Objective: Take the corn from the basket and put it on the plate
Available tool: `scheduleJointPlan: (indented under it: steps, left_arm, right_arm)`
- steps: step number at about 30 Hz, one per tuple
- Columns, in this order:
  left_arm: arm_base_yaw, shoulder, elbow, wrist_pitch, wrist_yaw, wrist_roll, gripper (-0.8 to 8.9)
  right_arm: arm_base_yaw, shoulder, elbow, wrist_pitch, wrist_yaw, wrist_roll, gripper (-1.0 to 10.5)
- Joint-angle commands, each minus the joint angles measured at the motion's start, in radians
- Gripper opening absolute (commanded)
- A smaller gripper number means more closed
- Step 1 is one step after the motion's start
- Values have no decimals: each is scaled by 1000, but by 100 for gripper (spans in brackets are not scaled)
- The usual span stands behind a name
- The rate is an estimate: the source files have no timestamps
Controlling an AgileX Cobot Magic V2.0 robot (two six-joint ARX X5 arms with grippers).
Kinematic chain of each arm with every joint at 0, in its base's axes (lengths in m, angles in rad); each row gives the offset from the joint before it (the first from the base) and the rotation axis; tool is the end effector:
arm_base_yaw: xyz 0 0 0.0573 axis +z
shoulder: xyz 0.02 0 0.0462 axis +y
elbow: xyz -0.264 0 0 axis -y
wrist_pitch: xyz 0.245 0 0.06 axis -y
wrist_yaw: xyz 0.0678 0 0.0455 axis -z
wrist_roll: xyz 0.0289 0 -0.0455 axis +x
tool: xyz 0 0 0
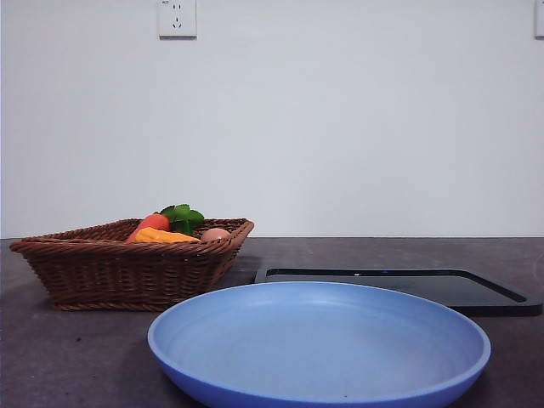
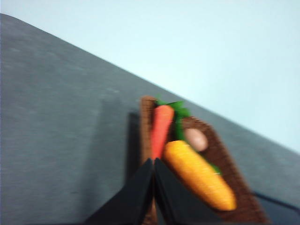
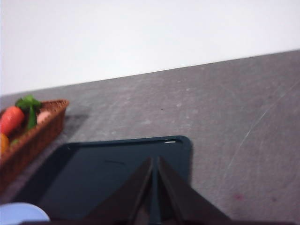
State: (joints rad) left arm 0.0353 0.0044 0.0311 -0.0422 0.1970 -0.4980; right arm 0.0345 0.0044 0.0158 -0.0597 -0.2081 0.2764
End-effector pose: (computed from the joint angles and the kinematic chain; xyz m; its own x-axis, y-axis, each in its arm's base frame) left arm 0.0956 -0.0023 0.1697 0.9868 -0.1610 -0.0152 0.1340 0.8668 -0.4803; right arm 0.0960 0.0093 0.1628 0.9696 0.2402 -0.0472 -0.2177 0.9343 0.2822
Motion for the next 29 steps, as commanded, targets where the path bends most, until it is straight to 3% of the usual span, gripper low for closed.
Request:
scheduleJointPlan:
  steps: [1, 4, 11, 14, 23, 29]
  left_arm:
    - [2, 0, -14, 24, 42, -101, 4]
    - [2, 1, 19, -8, 90, -138, 5]
    - [2, 37, 136, -141, 125, -138, 5]
    - [2, 86, 201, -197, 159, -111, 5]
    - [2, 341, 375, -328, 314, -18, 5]
    - [2, 523, 480, -447, 404, 112, 5]
  right_arm:
    - [3, 0, 19, 13, -1, 148, 2]
    - [3, 0, 60, -11, 0, 181, 2]
    - [3, 67, 201, -130, -2, 163, 2]
    - [3, 134, 281, -204, -14, 116, 2]
    - [4, 439, 520, -429, -179, -26, 2]
    - [36, 623, 646, -597, -240, -163, 2]
